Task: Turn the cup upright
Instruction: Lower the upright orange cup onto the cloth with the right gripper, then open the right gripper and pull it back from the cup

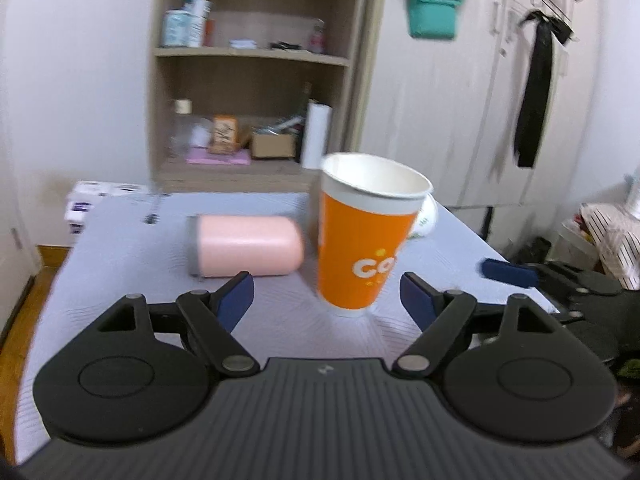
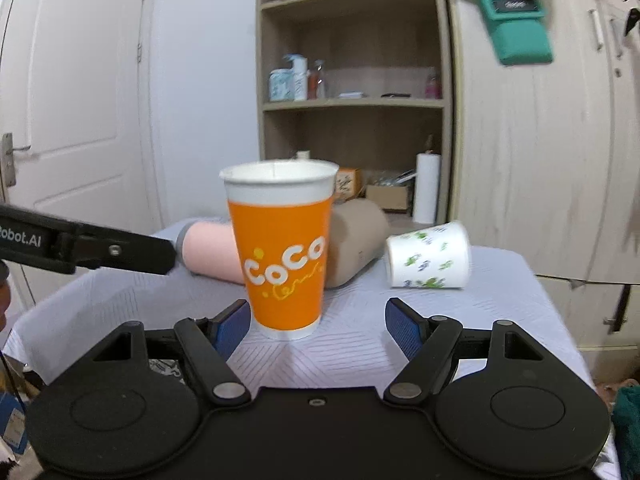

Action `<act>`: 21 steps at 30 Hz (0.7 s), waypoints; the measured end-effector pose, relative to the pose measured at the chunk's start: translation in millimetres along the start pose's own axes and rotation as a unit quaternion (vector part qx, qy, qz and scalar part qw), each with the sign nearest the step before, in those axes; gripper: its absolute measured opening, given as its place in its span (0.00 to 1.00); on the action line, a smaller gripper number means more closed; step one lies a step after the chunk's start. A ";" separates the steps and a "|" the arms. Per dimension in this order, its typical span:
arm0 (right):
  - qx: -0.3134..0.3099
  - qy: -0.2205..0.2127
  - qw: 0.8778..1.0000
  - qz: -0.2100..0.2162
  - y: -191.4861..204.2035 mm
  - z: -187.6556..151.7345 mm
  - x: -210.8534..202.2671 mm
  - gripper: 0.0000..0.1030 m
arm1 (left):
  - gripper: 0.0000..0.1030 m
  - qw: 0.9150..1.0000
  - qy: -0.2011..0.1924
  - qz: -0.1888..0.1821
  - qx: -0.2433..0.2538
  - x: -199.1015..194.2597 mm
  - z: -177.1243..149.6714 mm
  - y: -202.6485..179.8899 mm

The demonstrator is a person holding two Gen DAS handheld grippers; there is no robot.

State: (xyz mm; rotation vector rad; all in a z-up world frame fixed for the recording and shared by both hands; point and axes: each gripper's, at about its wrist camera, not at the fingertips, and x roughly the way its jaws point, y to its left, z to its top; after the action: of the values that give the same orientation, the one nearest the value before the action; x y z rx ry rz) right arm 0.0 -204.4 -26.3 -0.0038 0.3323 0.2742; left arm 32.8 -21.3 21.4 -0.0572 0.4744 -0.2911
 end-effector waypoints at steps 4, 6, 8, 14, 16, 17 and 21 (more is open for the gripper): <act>-0.004 -0.026 1.000 -0.015 5.7 11.5 -28.6 0.78 | 0.82 0.999 -0.010 0.030 -0.008 -22.2 2.5 2.7; -0.002 -0.033 0.999 -0.022 8.6 17.2 -38.9 0.78 | 0.82 0.999 -0.011 0.044 -0.009 -31.7 2.6 2.6; -0.002 -0.042 0.999 -0.027 13.5 21.8 -49.8 0.79 | 0.82 0.999 -0.020 0.048 -0.006 -42.4 1.1 1.4; 0.001 -0.054 0.998 -0.017 24.6 22.6 -68.9 0.81 | 0.82 0.998 -0.024 0.057 -0.001 -63.4 0.7 -6.6; 0.005 -0.053 0.998 -0.020 25.7 21.9 -73.0 0.81 | 0.83 0.998 -0.027 0.060 -0.001 -68.6 1.0 -8.1; 0.008 -0.054 0.998 -0.023 25.8 22.2 -74.8 0.81 | 0.84 0.998 -0.028 0.060 -0.003 -70.3 1.1 -7.9; 0.024 -0.046 0.997 -0.058 22.3 22.8 -80.7 0.81 | 0.93 0.996 -0.035 0.077 -0.012 -75.3 0.3 -6.2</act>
State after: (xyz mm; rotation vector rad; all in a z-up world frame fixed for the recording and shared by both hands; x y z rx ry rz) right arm -71.9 -203.1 22.2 0.0359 0.2456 0.1505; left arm -32.6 -5.4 55.7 -0.0535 0.4097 -0.1318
